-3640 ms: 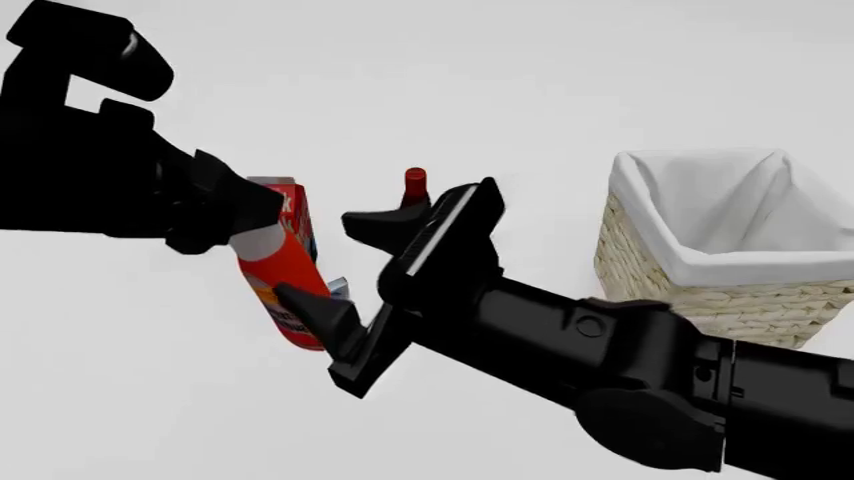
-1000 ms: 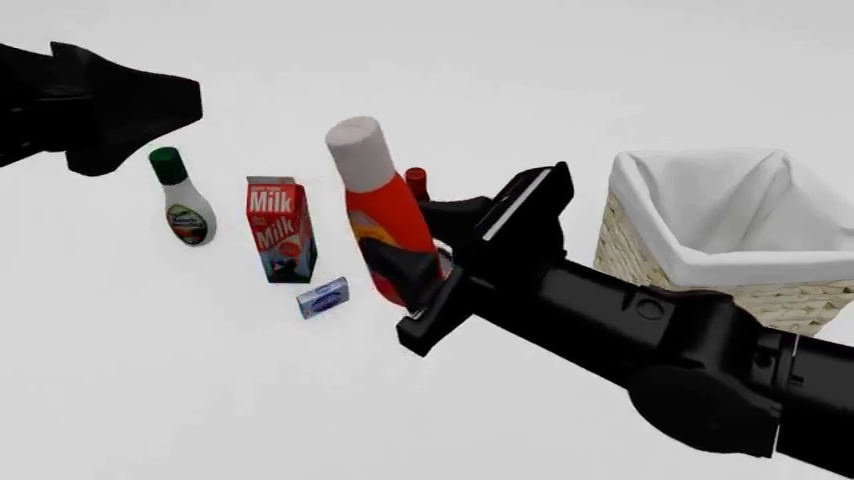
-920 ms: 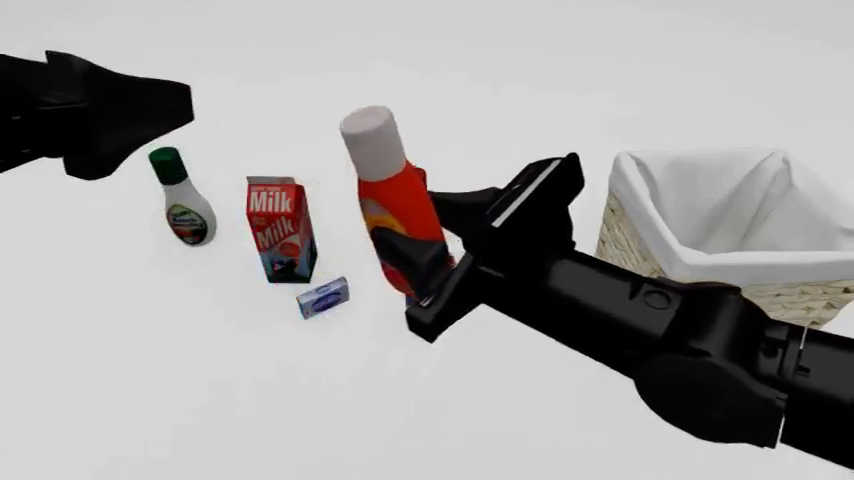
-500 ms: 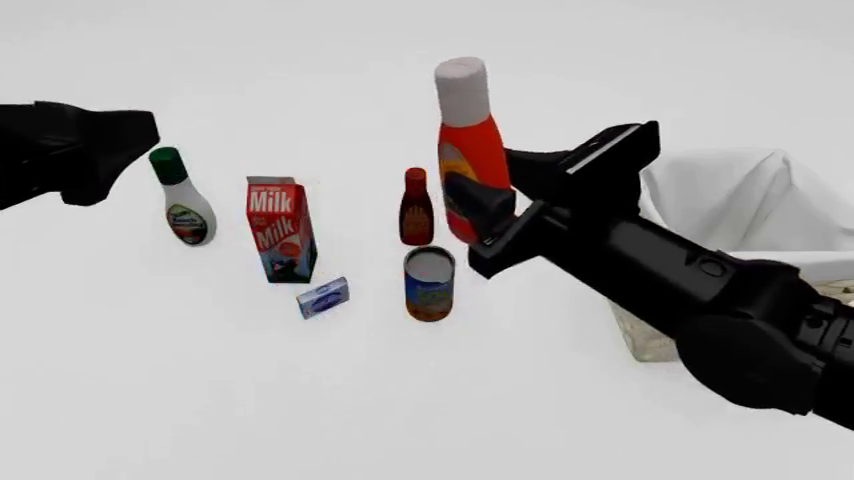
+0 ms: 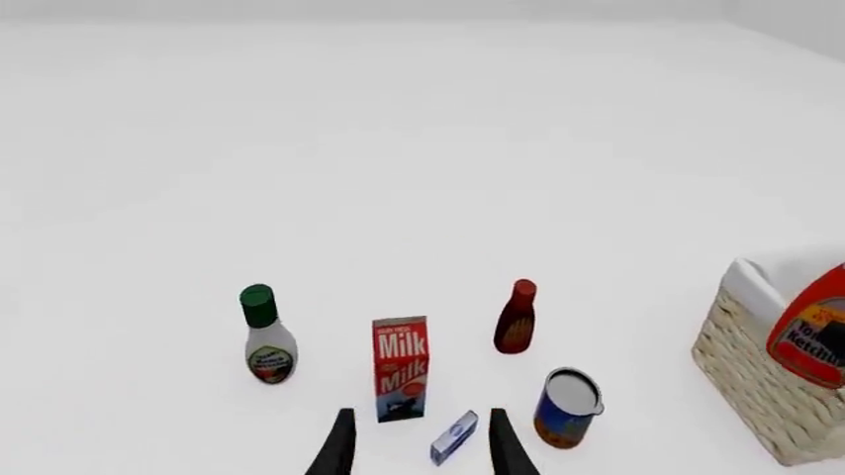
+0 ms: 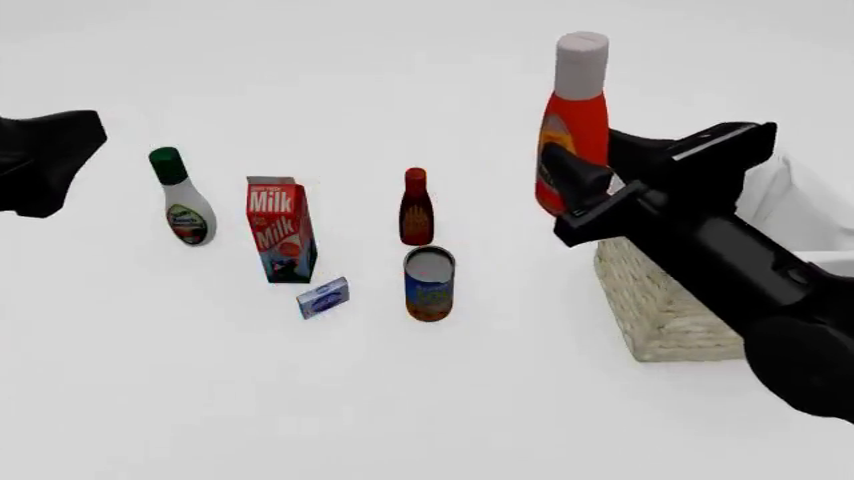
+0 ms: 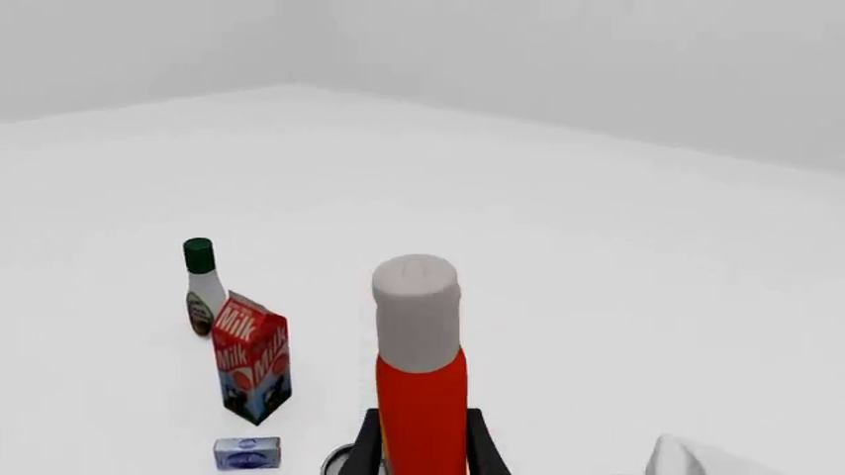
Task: Pick the ketchup and place it in the basket.
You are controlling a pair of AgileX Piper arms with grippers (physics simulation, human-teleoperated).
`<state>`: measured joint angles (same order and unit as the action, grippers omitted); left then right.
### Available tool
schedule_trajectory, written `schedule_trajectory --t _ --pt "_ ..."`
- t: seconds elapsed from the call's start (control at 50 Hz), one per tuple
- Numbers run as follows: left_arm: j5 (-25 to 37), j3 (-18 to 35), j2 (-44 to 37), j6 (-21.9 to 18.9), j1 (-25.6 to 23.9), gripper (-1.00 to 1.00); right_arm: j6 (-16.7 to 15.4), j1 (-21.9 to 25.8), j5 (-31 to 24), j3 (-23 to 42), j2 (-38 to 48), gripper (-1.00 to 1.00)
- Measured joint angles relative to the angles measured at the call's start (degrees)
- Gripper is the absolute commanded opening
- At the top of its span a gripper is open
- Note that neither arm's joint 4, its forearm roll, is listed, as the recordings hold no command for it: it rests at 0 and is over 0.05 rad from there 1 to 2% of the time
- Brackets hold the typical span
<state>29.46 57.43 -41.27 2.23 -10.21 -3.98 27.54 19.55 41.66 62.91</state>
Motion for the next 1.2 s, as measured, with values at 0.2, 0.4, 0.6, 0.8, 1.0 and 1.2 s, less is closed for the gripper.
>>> schedule_trajectory --t 0.2,0.4,0.6,0.8,1.0,1.2 --pt "-2.01 -1.95 1.91 -1.00 1.77 1.00 0.09 -4.13 0.60 -0.78 -1.96 -1.00" --pt "-3.47 -3.40 2.84 -1.51 2.43 1.00 0.27 -8.03 1.03 -1.02 -3.05 -1.00" --pt "-4.26 -4.05 3.17 -2.02 2.79 1.00 0.77 -12.25 1.82 -1.49 -3.75 -1.00" --pt "-4.94 -4.19 2.96 -2.67 2.87 1.00 1.33 -16.95 2.91 -2.27 -3.89 -1.00" --pt "-5.41 -4.12 2.56 -3.09 2.84 1.00 2.02 -20.66 3.72 -2.98 -3.86 -1.00" --pt "-5.94 -4.49 2.43 -3.23 2.76 1.00 2.71 -23.78 4.48 -3.60 -3.62 -1.00"
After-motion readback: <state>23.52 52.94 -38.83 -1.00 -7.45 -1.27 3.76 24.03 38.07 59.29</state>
